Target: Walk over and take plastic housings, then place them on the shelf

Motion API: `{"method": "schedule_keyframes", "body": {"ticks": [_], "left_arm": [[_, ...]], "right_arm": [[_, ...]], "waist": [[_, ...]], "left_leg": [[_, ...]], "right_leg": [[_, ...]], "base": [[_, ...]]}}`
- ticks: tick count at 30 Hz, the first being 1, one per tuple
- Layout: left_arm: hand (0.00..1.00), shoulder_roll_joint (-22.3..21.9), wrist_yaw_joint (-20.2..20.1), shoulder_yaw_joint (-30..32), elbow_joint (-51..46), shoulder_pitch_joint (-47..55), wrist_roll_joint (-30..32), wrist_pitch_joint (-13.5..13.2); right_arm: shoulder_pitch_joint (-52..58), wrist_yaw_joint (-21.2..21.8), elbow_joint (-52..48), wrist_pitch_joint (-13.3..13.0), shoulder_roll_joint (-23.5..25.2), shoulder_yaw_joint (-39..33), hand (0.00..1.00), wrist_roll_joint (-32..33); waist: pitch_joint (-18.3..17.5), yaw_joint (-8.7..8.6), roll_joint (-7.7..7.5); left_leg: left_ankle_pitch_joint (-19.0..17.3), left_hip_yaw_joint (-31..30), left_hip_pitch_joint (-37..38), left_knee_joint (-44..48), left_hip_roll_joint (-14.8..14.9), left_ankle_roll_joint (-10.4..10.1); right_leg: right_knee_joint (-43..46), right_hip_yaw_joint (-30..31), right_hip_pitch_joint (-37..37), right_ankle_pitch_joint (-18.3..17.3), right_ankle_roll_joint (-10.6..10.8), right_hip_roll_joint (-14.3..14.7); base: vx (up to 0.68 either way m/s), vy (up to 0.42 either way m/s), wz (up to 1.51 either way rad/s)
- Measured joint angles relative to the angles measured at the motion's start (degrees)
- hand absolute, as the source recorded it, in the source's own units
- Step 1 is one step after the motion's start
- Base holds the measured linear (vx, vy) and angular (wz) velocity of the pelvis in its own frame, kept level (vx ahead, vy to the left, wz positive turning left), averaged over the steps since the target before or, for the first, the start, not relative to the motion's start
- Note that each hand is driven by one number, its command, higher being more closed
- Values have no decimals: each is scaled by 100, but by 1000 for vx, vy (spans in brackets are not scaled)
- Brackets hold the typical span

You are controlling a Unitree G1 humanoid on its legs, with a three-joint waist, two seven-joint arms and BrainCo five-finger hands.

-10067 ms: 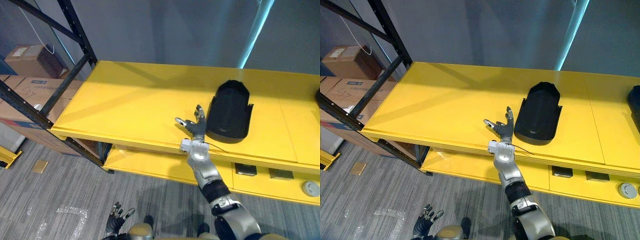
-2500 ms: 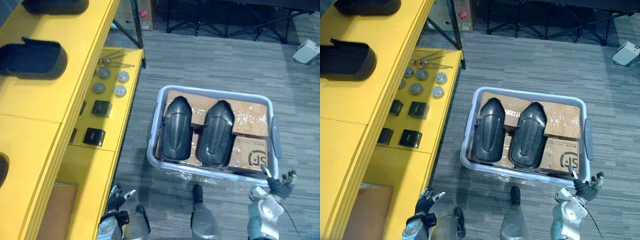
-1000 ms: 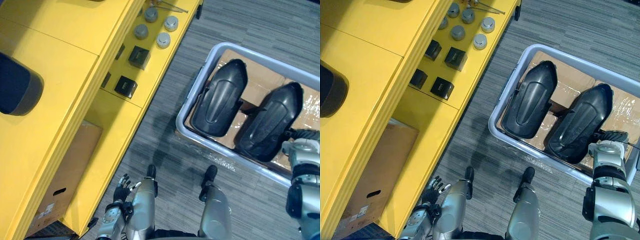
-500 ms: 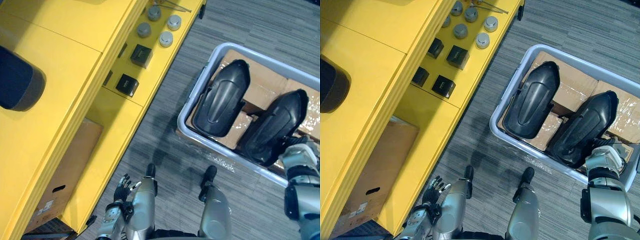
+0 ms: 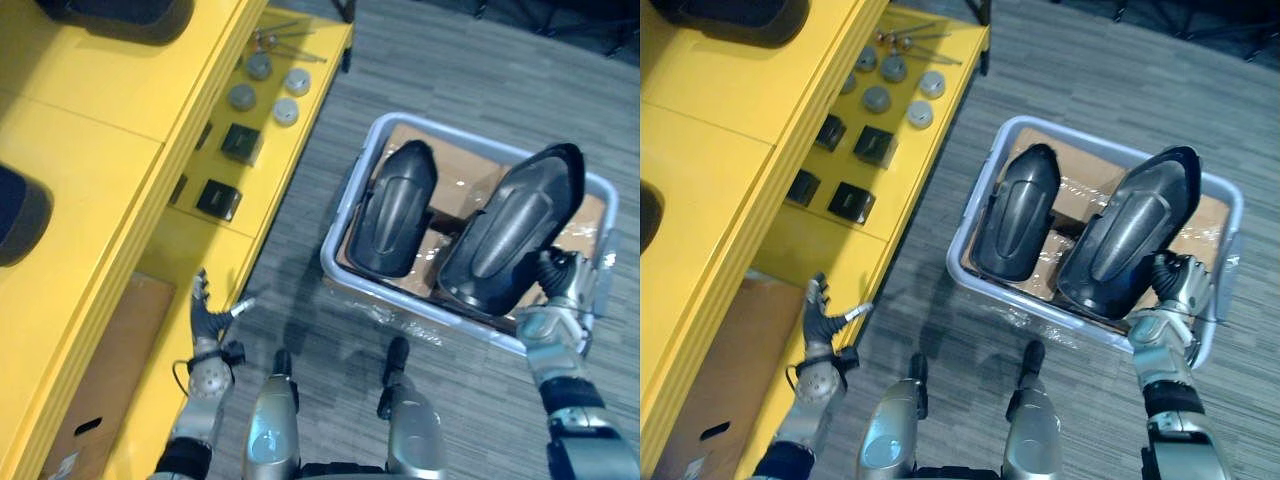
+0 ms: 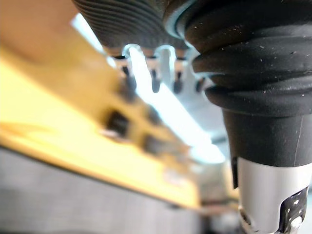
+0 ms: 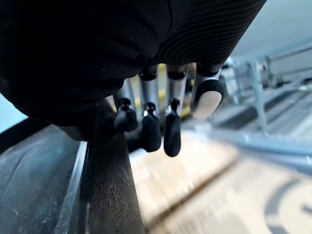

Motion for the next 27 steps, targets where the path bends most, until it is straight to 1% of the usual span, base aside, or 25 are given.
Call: {"method": "schedule_keyframes", "body": {"ticks": [2,4,6,7,9,10,12,14,15,16,17,18,19,20,21,23,24,27], "left_arm": [[0,64,-281,-17,-191,-220,-163,-87],[0,100,-591,-76,-415,-557,-234,-111],[0,211,-1226,-271,-518,-946,-682,-121],[0,338,-1600,-418,-562,-1154,-947,-89],[0,429,-2024,-564,-569,-1411,-1289,-41],[0,488,-2326,-682,-570,-1652,-1460,94],[0,546,-2649,-852,-569,-2003,-1586,283],[0,548,-2981,-993,-571,-2345,-1850,482],[0,553,-3144,-1033,-572,-2504,-2039,633],[0,557,-3212,-1079,-572,-2582,-2124,722],[0,553,-3349,-1218,-572,-2738,-2279,940],[0,537,-3434,-1371,-571,-2859,-2394,1120],[0,503,-3470,-1443,-572,-2944,-2426,1259],[0,485,-3472,-1483,-571,-2986,-2430,1329],[0,459,-3437,-1546,-571,-3027,-2436,1489],[0,423,-3387,-1620,-566,-3031,-2485,1672],[0,327,-3325,-1620,-538,-3031,-2614,1784],[0,255,-3306,-1663,-462,-3031,-2686,1912]], "right_arm": [[9,-87,-116,-39,14,-3,100,-46],[-72,-125,-240,-63,11,1,100,-161],[-311,-135,-241,-94,-4,52,100,-210],[-524,-135,-242,-103,-43,103,100,-211],[-788,-135,-243,-178,-101,104,100,-218],[-982,-135,-259,-220,-189,106,100,-223],[-1258,-135,-266,-316,-378,111,100,-225],[-1587,-135,-302,-456,-550,156,100,-237],[-1771,-131,-423,-501,-602,281,100,-263],[-1840,-127,-496,-571,-607,332,100,-275],[-1961,-86,-569,-727,-607,402,100,-401],[-2046,-57,-651,-860,-607,518,100,-451],[-2092,-53,-696,-947,-606,589,100,-494],[-2119,-49,-717,-995,-606,638,100,-527],[-2149,-45,-736,-1100,-606,752,100,-570],[-2144,-38,-780,-1123,-605,870,100,-656],[-2142,-24,-823,-1155,-605,943,100,-656],[-2140,61,-985,-1225,-564,1049,100,-669]], "waist": [[-24,-20,-36],[-34,-36,-51],[-35,-46,-48],[-35,-88,-48],[-35,-157,-47],[-39,-182,-40],[-55,-197,-11],[-79,-260,17],[-88,-336,20],[-91,-372,25],[-111,-450,45],[-137,-489,67],[-146,-493,82],[-150,-491,90],[-188,-491,128],[-290,-503,207],[-340,-503,254],[-368,-501,263]], "left_leg": [[-21,52,10,5,4,-8],[-24,115,24,12,2,-8],[-23,188,69,14,12,-9],[-24,237,76,19,21,-10],[-27,269,74,20,18,-13],[-38,292,74,25,21,-17],[-52,339,74,22,31,-22],[-57,384,71,1,30,-19],[-57,412,69,-9,29,-19],[-57,421,74,-13,29,-19],[-57,428,78,-18,27,-19],[-58,446,99,-36,23,-16],[-58,477,130,-45,22,-16],[-58,511,157,-56,21,-16],[-58,574,196,-85,17,-16],[-59,598,200,-116,11,-14],[-59,605,212,-125,7,-13],[-59,654,291,-152,10,-13]], "right_leg": [[-72,28,19,38,-9,5],[-148,91,18,76,-21,12],[-185,150,20,112,-27,23],[-227,187,16,171,-18,33],[-274,217,13,199,-25,33],[-302,249,4,220,-20,42],[-314,293,-30,240,-11,52],[-314,329,-77,252,-8,52],[-315,359,-102,262,-11,52],[-315,365,-105,264,-12,52],[-316,368,-107,266,-12,52],[-316,376,-108,272,-14,51],[-316,406,-108,277,-14,52],[-317,440,-108,279,-14,51],[-331,482,-109,290,-15,51],[-394,483,-108,339,-40,54],[-402,488,-105,342,-38,53],[-403,541,-83,349,-39,62]], "base": [[-24,20,-21],[-47,22,-17],[-27,8,-18],[-14,6,-16],[-18,15,-11],[-16,20,-12],[-4,16,-12],[11,16,-11],[16,17,-10],[18,19,-8],[13,16,-5],[13,19,-8],[8,18,-12],[0,16,-18],[-8,12,-15],[-17,6,-9],[-23,0,-5],[-50,-8,-11]]}}
